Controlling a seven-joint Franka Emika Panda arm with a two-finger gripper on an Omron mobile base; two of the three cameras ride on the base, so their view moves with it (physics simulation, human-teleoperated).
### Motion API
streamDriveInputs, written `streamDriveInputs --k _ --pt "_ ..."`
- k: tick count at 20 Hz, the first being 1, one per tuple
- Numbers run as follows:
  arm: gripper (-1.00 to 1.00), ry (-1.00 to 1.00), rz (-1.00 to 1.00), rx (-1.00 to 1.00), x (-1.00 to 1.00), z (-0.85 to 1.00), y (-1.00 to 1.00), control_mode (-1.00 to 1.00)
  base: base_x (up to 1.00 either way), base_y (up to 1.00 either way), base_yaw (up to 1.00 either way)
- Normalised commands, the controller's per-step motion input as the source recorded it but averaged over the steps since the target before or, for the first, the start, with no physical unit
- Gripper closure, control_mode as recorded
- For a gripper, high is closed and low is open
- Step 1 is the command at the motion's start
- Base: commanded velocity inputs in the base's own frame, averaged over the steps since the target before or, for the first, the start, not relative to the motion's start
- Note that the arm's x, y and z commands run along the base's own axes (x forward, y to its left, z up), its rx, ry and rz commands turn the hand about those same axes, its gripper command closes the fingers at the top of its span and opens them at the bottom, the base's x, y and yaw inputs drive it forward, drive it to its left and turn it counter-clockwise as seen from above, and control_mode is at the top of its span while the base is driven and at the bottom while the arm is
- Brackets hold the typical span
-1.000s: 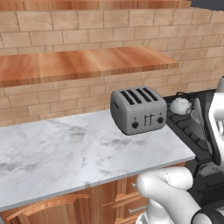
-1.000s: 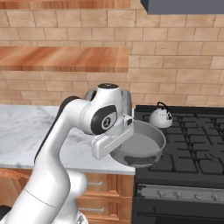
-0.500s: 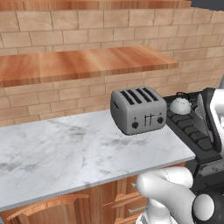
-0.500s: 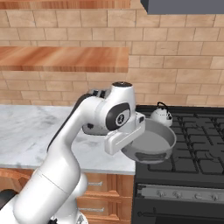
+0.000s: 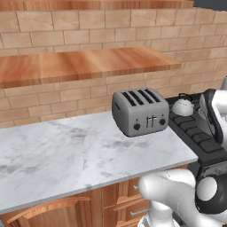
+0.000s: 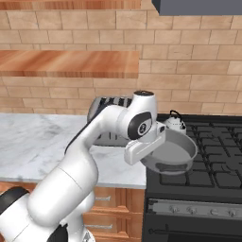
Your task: Pick the kettle from the cabinet and place it on a stove burner. Then pick the pot from the counter and place it on another stove burner. Finally, turn both burners on.
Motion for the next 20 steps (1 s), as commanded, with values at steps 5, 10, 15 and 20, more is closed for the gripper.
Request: streamDriveInputs --k 5,10,15,20 --pt "1.0 0.0 0.0 0.0 0.27 -0.25 -0.2 -1.0 0.0 0.0 0.0" --pt "1.0 0.0 0.0 0.0 0.19 -0.25 -0.25 -1.0 0.0 0.0 0.0" --pt "1.0 0.0 0.0 0.0 0.23 -0.26 -0.22 -1.0 0.0 0.0 0.0" --pt "1.0 0.0 0.0 0.0 0.25 -0.26 -0.2 -1.0 0.0 0.0 0.0"
